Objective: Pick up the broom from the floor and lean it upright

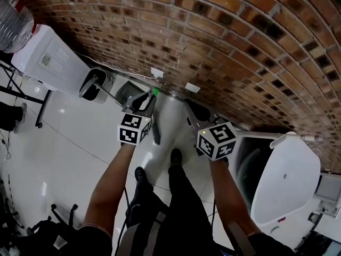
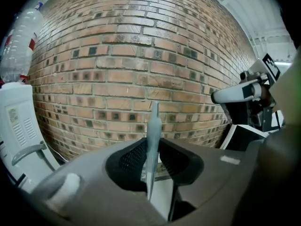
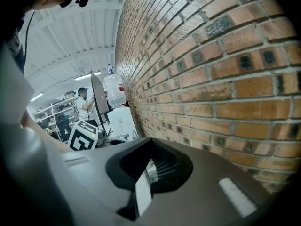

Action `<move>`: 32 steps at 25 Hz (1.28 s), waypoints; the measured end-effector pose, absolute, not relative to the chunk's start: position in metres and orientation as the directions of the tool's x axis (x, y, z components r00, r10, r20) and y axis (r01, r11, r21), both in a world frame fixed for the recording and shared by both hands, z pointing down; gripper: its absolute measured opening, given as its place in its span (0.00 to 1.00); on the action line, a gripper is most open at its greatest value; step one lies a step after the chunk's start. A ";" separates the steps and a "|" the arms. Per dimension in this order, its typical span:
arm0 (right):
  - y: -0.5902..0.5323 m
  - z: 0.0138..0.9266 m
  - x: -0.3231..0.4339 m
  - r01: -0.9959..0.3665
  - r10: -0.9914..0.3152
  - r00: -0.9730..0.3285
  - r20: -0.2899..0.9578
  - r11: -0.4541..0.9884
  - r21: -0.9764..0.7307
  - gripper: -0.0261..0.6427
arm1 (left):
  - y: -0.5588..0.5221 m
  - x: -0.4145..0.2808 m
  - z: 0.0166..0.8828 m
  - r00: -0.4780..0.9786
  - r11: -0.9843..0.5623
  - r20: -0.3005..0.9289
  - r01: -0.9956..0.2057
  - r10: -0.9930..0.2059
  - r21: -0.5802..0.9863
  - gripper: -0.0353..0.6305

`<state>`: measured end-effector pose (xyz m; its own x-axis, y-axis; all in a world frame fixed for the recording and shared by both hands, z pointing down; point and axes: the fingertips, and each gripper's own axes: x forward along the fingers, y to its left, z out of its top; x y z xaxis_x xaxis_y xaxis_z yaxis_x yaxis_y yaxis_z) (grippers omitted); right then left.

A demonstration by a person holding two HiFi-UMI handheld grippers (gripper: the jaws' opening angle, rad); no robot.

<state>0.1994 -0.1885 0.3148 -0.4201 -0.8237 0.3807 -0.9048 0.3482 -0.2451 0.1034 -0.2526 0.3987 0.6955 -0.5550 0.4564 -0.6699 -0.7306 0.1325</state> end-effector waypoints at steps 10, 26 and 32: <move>-0.223 0.332 0.266 -0.905 -0.827 -0.416 0.378 0.333 -0.266 0.04 | -0.327 0.179 0.419 0.675 -0.704 0.471 -0.695 -0.567 0.149 0.18; -0.274 0.340 0.308 -0.905 -0.835 -0.415 0.363 0.336 -0.261 0.05 | -0.397 0.240 0.447 0.670 -0.714 0.480 -0.690 -0.567 0.120 0.19; -0.283 0.344 0.309 -0.901 -0.825 -0.424 0.373 0.344 -0.264 0.05 | -0.402 0.247 0.449 0.667 -0.716 0.480 -0.690 -0.570 0.107 0.19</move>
<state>0.3092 -0.2827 0.3438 -0.4238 -0.8255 0.3728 -0.9013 0.3437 -0.2635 0.2468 -0.4020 0.4494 0.6669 -0.5703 0.4796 -0.6896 -0.7161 0.1074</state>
